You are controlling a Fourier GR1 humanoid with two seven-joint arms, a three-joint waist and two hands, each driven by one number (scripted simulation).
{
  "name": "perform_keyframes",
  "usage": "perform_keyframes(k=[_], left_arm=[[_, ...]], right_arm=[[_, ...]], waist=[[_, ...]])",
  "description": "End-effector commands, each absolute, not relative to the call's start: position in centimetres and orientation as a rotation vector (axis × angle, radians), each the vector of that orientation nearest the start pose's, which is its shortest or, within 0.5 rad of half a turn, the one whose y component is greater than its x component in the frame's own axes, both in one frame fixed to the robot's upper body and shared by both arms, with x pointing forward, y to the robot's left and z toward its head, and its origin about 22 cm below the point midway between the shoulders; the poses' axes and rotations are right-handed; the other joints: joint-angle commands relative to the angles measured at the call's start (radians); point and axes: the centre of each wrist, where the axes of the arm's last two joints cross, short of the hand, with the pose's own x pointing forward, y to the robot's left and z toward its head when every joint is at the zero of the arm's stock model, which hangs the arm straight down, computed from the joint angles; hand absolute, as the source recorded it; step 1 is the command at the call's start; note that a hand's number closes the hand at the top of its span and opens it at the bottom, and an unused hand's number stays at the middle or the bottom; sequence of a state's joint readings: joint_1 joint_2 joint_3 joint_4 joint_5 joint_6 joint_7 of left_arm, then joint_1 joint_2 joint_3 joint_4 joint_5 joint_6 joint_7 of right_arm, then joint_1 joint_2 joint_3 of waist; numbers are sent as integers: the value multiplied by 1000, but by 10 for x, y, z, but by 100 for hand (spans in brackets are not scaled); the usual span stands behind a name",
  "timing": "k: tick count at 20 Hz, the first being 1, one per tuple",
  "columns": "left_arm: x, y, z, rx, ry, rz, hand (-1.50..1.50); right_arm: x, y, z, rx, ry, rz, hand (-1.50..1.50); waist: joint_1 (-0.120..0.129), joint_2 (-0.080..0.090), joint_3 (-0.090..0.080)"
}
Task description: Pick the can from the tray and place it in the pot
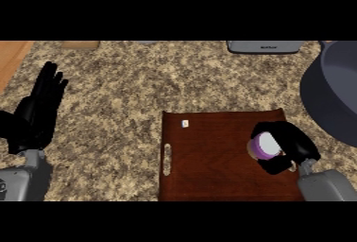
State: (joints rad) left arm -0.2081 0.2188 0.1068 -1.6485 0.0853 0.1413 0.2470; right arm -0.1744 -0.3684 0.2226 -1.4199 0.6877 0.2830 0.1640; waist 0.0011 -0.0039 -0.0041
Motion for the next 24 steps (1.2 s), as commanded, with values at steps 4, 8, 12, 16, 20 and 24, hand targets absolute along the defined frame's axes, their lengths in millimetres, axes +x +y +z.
perform_keyframes(k=[4,8,12,16,20,24], left_arm=[[272,287,79,202,-1602,78,0],[270,284,67,191,-1597,72,0],[278,286,75,221,-1594,94,0],[270,300,75,237,-1590,84,0],[271,299,85,248,-1597,108,0],[272,287,84,242,-1604,105,0]], right_arm=[[263,-247,-6,-547,-1126,1200,150],[231,-271,12,-453,-1213,1345,150],[180,-262,21,-182,-1332,1641,150],[142,-302,55,-215,-1437,1599,150],[133,-320,83,-346,-1657,1281,150],[132,-338,113,-435,-1824,1028,150]], waist=[[0,3,4],[-12,0,4],[-51,-13,3],[-39,-4,3],[-62,-9,4],[-53,-6,4]])
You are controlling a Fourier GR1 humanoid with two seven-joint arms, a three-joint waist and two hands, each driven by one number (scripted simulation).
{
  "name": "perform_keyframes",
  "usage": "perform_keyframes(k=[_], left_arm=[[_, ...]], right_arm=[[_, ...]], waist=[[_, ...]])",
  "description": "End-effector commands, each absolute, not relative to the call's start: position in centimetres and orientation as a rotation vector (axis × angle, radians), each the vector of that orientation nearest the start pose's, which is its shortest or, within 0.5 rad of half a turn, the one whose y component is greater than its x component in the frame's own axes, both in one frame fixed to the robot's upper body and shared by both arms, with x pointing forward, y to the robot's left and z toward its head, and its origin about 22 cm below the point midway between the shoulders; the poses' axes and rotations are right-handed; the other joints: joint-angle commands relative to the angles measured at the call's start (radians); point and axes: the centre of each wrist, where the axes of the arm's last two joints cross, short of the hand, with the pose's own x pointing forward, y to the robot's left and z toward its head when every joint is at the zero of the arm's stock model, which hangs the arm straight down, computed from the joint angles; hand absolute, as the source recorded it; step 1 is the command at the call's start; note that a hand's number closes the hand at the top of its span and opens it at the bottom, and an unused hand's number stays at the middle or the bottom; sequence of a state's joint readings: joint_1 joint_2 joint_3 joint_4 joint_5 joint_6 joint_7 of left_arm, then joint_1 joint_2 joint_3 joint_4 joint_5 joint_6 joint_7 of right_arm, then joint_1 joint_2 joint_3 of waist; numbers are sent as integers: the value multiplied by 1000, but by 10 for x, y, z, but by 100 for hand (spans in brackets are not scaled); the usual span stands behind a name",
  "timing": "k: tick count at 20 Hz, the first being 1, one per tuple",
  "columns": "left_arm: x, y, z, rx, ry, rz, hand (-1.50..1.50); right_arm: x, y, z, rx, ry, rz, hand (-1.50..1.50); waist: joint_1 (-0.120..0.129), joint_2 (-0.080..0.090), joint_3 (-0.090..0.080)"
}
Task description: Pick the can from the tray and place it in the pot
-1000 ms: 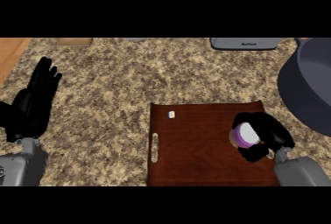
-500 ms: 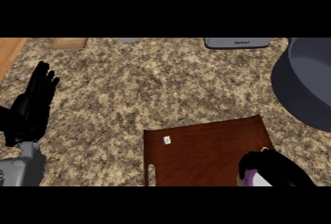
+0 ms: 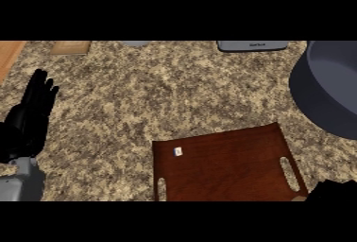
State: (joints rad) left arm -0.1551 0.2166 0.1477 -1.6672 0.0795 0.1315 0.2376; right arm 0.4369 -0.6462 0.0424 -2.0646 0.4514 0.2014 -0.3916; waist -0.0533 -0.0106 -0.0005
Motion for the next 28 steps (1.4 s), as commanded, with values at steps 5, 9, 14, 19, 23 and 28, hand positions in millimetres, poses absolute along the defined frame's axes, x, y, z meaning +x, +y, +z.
perform_keyframes(k=[5,9,14,19,23,28], left_arm=[[272,284,84,207,-1601,98,0],[259,301,71,234,-1600,69,0],[278,289,89,209,-1613,70,0],[284,293,86,198,-1611,56,0],[292,281,82,189,-1624,51,0],[281,273,83,179,-1614,62,0]], right_arm=[[132,-385,137,-608,-1923,764,150],[125,-416,174,-727,-1884,697,150],[169,-457,178,-694,-1863,576,150],[209,-481,187,-699,-1819,562,150],[233,-491,164,-644,-1786,535,150],[264,-500,145,-789,-1794,534,150]], waist=[[30,6,1],[43,7,0],[59,12,1],[66,14,1],[64,14,1],[85,18,2]])
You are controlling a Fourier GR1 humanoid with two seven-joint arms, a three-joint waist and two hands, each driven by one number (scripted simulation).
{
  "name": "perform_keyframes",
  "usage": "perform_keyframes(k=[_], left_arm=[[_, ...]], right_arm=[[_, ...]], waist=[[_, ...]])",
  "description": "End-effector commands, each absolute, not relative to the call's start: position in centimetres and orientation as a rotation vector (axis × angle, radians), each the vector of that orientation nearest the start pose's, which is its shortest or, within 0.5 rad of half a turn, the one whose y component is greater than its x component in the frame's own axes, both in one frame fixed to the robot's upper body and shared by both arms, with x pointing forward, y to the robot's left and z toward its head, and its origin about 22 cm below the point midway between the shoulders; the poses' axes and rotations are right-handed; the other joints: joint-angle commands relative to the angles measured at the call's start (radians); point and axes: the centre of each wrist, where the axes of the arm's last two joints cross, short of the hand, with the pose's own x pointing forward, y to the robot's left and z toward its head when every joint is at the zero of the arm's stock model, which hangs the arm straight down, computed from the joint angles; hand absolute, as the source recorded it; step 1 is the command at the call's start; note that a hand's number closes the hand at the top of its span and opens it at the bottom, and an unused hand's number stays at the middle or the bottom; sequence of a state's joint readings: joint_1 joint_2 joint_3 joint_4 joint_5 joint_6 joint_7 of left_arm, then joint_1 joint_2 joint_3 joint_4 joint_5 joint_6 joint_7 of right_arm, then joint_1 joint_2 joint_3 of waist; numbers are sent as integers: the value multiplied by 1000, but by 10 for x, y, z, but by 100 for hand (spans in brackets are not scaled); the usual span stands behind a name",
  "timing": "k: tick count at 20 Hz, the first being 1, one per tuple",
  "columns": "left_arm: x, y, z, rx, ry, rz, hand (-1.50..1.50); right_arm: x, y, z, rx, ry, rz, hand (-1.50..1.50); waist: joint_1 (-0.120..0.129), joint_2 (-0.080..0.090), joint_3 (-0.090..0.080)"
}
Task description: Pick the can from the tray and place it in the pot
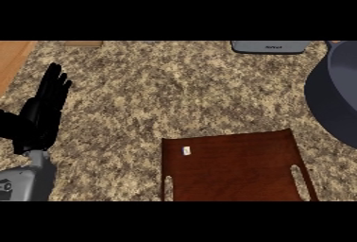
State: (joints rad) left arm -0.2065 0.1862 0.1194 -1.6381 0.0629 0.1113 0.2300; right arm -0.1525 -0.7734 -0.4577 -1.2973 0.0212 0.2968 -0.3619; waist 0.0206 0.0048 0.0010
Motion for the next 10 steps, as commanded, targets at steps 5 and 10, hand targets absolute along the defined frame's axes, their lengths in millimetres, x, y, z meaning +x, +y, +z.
perform_keyframes(k=[5,10], left_arm=[[293,276,83,175,-1629,31,0],[290,261,83,165,-1661,28,0]], right_arm=[[273,-507,146,-1183,-1694,650,150],[298,-513,101,-1154,-1640,703,150]], waist=[[30,13,1],[29,11,2]])
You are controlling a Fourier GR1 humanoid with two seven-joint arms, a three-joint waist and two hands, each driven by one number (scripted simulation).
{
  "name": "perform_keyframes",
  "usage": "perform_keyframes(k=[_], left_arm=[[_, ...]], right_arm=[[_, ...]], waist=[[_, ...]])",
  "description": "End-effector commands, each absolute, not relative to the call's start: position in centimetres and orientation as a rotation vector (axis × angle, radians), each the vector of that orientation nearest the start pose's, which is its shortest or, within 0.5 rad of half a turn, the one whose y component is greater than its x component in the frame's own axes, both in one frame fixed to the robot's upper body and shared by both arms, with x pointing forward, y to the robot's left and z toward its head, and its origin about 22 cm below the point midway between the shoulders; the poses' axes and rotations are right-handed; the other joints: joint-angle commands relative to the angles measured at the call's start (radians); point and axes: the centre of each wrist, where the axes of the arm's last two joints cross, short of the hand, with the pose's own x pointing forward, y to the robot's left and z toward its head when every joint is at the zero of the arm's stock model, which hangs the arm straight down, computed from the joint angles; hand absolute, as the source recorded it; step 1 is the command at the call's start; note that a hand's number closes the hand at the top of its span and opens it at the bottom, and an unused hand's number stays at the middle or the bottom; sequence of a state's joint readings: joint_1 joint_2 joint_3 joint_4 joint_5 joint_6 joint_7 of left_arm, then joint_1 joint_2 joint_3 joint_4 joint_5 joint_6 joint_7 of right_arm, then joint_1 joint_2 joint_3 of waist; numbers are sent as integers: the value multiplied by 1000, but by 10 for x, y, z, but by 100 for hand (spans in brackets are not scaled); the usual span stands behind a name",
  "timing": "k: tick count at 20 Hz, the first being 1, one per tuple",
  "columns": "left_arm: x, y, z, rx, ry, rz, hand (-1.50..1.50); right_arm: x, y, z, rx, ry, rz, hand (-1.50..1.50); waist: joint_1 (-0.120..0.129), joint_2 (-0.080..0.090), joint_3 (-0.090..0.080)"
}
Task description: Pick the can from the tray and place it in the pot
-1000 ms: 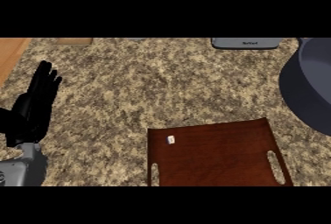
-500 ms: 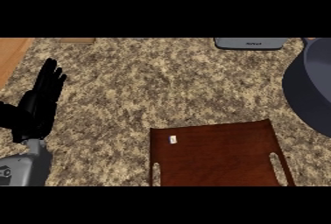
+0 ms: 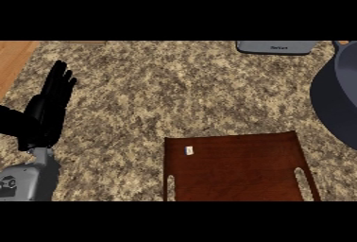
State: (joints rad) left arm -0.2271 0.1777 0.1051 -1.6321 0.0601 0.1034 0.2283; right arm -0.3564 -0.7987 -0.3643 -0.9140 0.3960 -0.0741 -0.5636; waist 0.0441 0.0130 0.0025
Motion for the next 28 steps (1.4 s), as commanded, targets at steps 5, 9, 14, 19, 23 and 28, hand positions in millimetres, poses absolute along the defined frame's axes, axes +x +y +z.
perform_keyframes(k=[5,9,14,19,23,28], left_arm=[[288,259,92,156,-1622,43,0],[293,273,82,148,-1632,21,0],[293,256,86,130,-1637,44,0],[288,273,84,155,-1619,46,0],[297,261,89,164,-1632,25,0],[293,265,91,173,-1633,55,0]], right_arm=[[314,-514,93,-989,-1581,646,150],[308,-512,60,-879,-1515,590,-150],[324,-506,71,-634,-1594,581,-150],[317,-509,58,-448,-1760,331,-150],[319,-519,79,-378,-1802,182,-150],[287,-562,114,-342,-1793,115,-150]], waist=[[1,-1,1],[17,13,3],[10,7,3],[3,7,5],[1,11,4],[-5,7,4]])
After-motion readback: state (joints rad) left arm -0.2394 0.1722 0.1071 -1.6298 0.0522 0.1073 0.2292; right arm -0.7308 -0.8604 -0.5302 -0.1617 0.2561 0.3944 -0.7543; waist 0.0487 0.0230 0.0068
